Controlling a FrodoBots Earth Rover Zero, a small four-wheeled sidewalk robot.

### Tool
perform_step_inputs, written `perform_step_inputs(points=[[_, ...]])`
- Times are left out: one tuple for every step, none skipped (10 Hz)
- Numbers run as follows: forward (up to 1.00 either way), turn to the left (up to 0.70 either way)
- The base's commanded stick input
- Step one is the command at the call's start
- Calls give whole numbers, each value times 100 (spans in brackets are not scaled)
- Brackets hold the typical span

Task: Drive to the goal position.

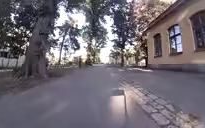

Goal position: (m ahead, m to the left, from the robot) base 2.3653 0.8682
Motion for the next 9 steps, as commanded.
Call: perform_step_inputs(points=[[45,0],[45,0],[45,0],[45,0],[45,0],[45,0],[45,0],[45,0],[45,0]])
